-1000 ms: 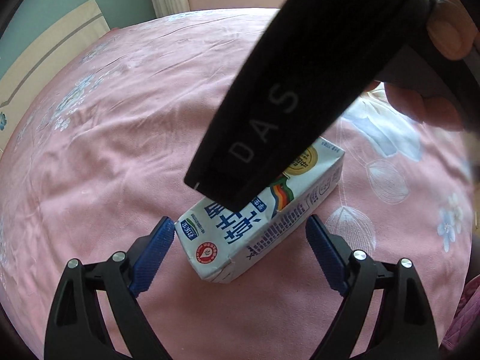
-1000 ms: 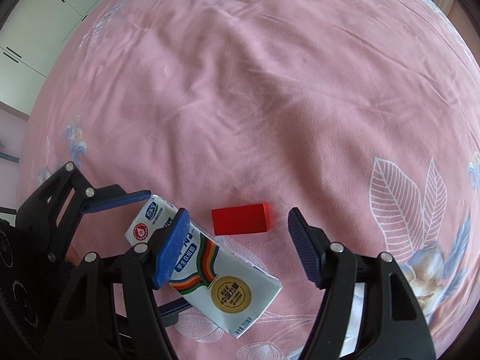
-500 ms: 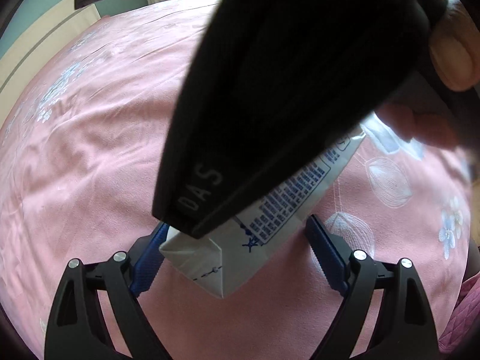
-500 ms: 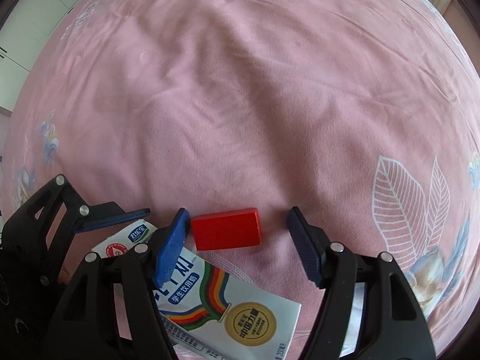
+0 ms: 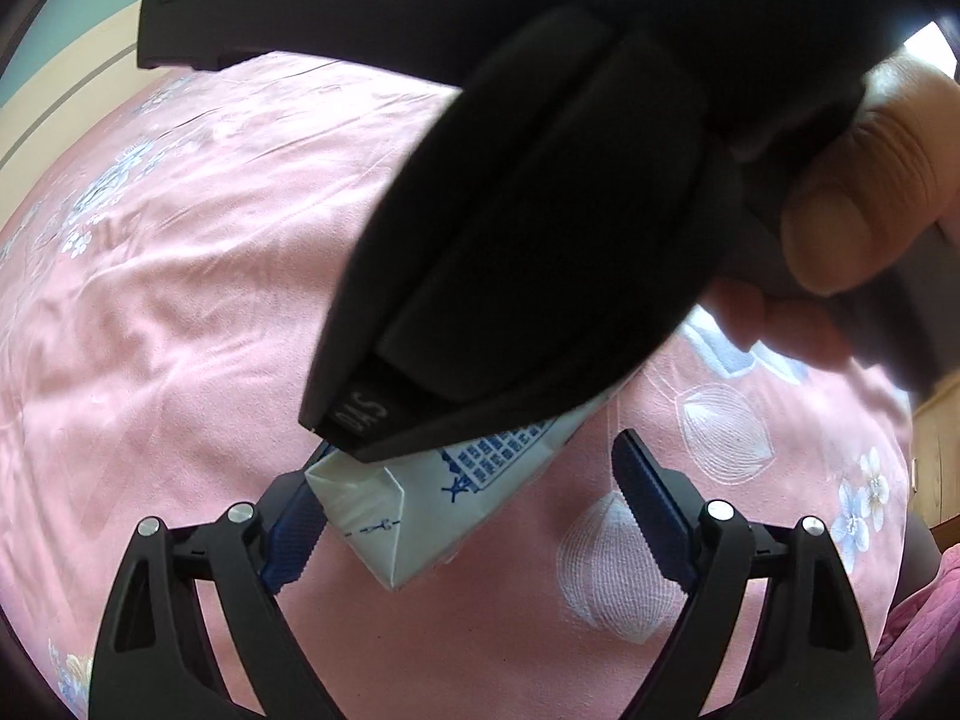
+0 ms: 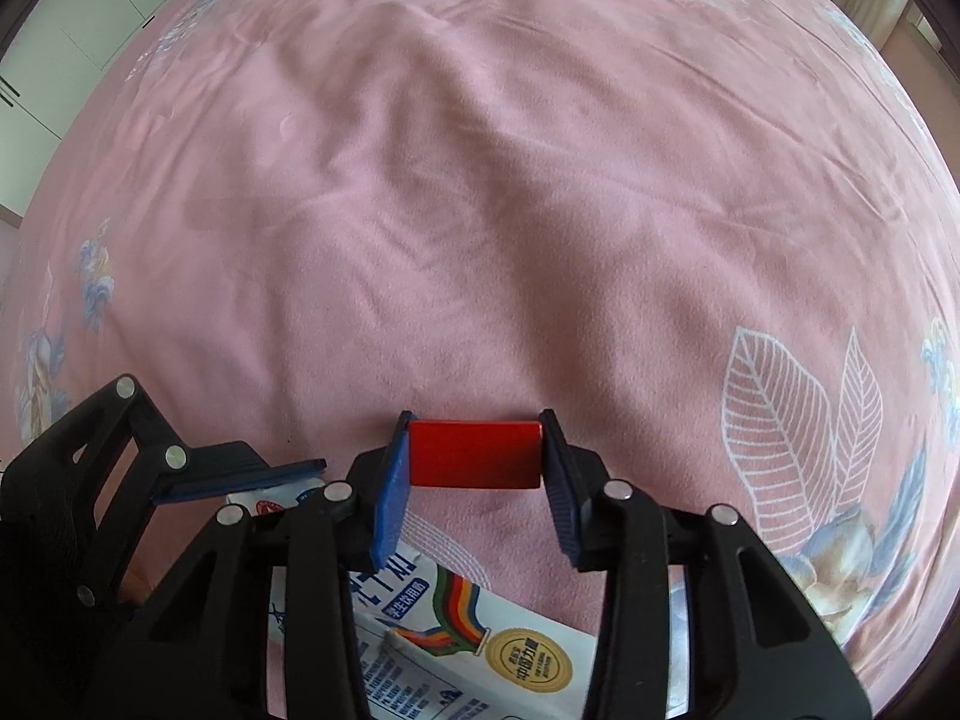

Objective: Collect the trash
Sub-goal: 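Close the left tool on the white milk carton while the right tool holds the red block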

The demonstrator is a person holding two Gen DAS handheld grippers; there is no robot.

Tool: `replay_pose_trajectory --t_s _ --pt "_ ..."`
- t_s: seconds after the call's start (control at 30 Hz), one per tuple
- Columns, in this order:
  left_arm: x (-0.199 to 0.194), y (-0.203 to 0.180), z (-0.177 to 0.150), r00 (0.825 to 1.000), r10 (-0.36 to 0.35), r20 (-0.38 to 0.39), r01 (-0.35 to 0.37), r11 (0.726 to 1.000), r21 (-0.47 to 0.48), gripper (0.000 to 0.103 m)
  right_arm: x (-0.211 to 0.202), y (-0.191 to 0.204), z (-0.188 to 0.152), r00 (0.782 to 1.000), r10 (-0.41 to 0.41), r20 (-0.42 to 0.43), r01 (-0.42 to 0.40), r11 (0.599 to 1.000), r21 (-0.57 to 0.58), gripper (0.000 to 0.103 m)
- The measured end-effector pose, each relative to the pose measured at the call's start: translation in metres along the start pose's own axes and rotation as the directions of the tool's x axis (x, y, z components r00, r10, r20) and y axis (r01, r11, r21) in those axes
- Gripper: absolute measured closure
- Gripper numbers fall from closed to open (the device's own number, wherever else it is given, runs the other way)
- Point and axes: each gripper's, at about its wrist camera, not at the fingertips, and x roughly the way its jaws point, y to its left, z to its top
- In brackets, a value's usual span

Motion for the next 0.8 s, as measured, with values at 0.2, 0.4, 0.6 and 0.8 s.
replay_pose_trajectory --t_s 0.2,0.4,0.6,0.8 --pt "0.000 0.002 0.000 0.997 -0.081 0.015 0.081 0.997 -0.015 0.013 -0.003 -0.025 0.004 0.999 0.040 0.025 -0.042 0.997 0.069 0.061" --pt "-0.015 0.002 -0.004 0.982 -0.159 0.097 0.164 0.985 -0.050 0.014 -0.005 -0.030 0.002 0.998 0.047 0.045 -0.050 0.996 0.069 0.061" --pt "-0.002 -0.033 -0.008 0.989 -0.144 0.026 0.146 0.988 -0.056 0.064 -0.010 -0.035 -0.007 0.997 0.052 0.057 -0.056 0.995 0.077 0.061" --pt "0.001 -0.040 -0.006 0.998 -0.047 0.039 0.050 0.993 -0.102 0.065 -0.021 -0.040 -0.022 0.997 0.031 0.075 -0.036 0.998 0.060 0.061"
